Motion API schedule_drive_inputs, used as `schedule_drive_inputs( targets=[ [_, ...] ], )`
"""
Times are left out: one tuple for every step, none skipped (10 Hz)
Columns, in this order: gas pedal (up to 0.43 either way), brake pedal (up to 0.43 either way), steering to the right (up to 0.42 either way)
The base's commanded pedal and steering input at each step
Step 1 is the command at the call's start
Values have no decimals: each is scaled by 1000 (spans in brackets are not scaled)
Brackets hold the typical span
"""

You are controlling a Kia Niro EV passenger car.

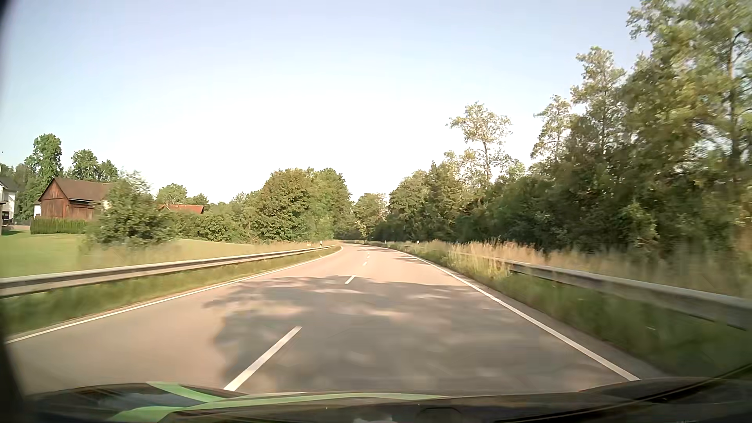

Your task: Follow the waypoints while adhering to traffic rules and regulations

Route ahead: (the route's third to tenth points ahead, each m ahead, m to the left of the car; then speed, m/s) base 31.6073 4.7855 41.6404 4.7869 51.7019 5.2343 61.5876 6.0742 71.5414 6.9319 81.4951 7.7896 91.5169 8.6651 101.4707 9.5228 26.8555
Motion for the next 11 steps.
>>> schedule_drive_inputs(
  targets=[
    [150,0,-11],
    [150,0,-11],
    [150,0,-11],
    [157,0,-11],
    [169,0,-11],
    [189,0,-10],
    [189,0,-9],
    [189,0,-10],
    [189,0,-10],
    [150,0,-10],
    [98,0,-9]
  ],
)
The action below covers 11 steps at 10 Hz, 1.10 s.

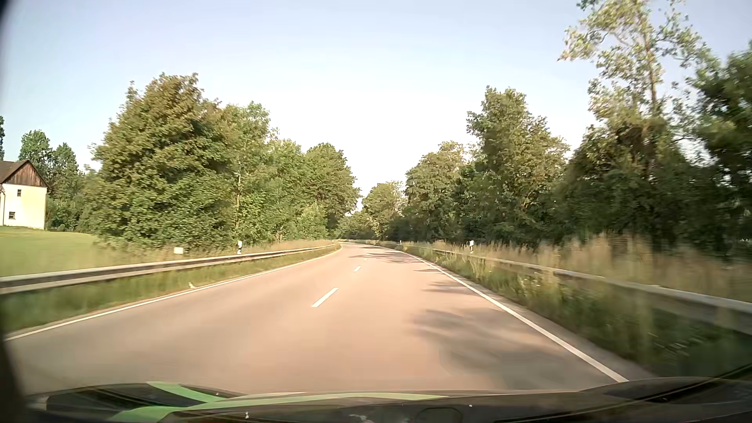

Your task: Follow the waypoints while adhering to traffic rules and regulations

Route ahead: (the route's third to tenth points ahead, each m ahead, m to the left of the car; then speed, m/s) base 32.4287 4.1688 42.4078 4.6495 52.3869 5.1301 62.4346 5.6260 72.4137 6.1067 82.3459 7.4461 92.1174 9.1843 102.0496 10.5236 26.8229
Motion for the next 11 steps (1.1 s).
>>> schedule_drive_inputs(
  targets=[
    [87,0,-10],
    [87,0,-10],
    [98,0,-10],
    [98,0,-10],
    [98,0,-11],
    [110,0,-11],
    [118,0,-11],
    [118,0,-11],
    [118,0,-12],
    [0,0,-12],
    [0,0,-12]
  ],
)
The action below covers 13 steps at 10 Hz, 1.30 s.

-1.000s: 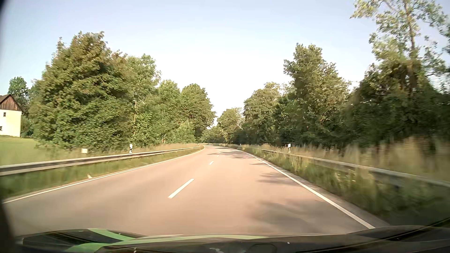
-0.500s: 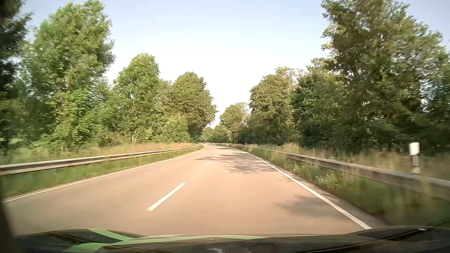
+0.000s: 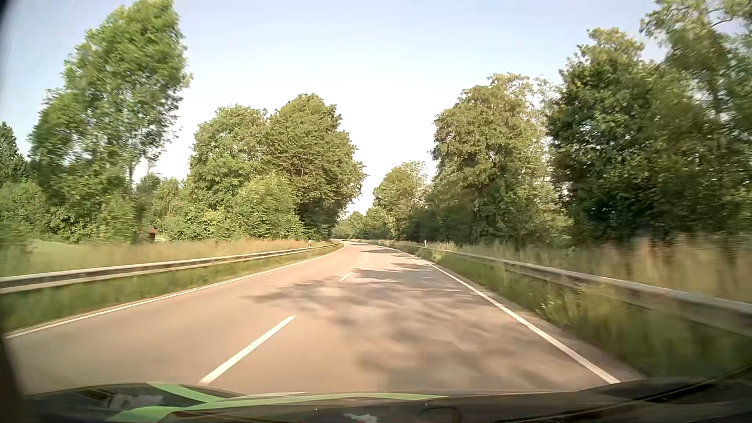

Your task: Follow the waypoints while adhering to traffic rules and regulations

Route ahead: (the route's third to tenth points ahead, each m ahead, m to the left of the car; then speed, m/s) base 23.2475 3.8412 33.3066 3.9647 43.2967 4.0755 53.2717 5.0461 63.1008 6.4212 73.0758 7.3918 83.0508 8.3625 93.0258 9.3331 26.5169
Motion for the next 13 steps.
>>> schedule_drive_inputs(
  targets=[
    [0,0,-12],
    [0,0,-12],
    [0,0,-12],
    [20,0,-12],
    [47,0,-12],
    [47,0,-12],
    [59,0,-12],
    [67,0,-12],
    [98,0,-12],
    [150,0,-11],
    [169,0,-8],
    [177,0,-8],
    [189,0,-8]
  ],
)
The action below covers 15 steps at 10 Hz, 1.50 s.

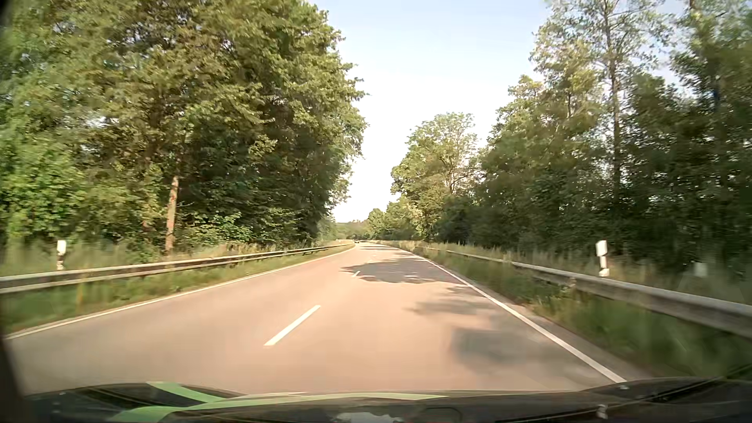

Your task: Follow the waypoints while adhering to traffic rules and regulations

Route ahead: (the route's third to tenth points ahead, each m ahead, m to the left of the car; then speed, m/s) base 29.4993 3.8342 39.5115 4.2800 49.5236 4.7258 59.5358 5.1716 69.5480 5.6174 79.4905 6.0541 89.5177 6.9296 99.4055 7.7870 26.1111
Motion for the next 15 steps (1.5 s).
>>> schedule_drive_inputs(
  targets=[
    [189,0,-7],
    [189,0,-8],
    [189,0,-7],
    [189,0,-7],
    [177,0,-7],
    [177,0,-7],
    [177,0,-8],
    [177,0,-8],
    [169,0,-8],
    [138,0,-7],
    [110,0,-8],
    [110,0,-8],
    [110,0,-7],
    [110,0,-8],
    [118,0,-8]
  ],
)
